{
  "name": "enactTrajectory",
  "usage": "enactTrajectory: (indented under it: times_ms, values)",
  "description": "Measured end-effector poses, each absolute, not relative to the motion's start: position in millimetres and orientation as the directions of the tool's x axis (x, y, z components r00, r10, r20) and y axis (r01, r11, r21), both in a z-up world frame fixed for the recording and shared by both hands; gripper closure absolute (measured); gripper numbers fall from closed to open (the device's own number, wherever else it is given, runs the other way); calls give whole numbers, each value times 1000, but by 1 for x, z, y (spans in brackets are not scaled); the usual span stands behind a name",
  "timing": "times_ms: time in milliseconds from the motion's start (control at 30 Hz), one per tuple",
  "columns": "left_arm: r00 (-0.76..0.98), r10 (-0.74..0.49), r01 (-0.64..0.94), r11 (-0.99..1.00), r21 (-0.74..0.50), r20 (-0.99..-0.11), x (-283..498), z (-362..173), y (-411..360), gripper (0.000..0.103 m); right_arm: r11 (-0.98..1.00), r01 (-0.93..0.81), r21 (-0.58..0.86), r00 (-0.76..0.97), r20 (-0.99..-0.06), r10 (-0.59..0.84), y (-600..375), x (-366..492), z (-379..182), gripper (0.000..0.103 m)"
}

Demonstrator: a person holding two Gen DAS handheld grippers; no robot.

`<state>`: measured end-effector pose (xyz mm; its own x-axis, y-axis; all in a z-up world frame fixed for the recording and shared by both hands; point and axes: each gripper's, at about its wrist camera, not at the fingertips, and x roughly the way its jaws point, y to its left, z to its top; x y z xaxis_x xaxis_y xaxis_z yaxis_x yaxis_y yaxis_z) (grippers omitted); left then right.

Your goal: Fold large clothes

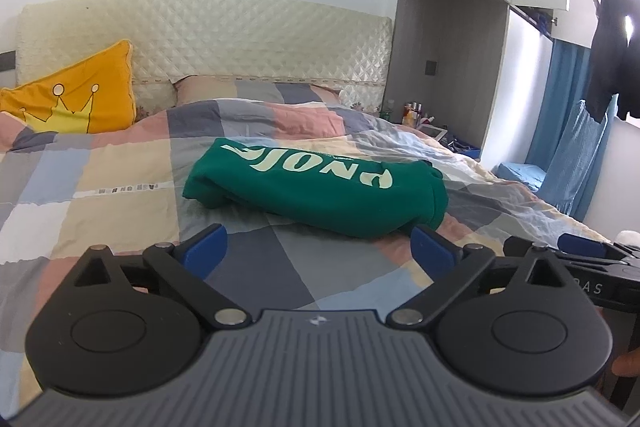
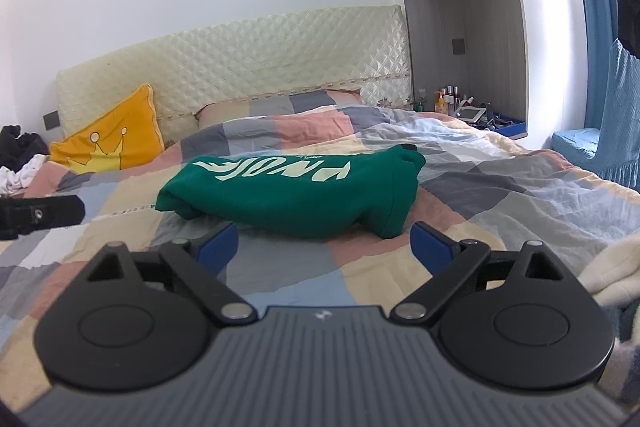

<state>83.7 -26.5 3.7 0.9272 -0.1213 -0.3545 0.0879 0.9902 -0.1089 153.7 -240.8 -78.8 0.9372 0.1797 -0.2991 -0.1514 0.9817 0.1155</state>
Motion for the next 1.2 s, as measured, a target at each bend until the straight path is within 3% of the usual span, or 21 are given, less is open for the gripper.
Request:
enactTrajectory:
  times_ms: [1200]
  values:
    - [920,-98,78,995,-68,-380,75,1,-35,3,984,-142,103,933,-319,168,-236,153,-78,8]
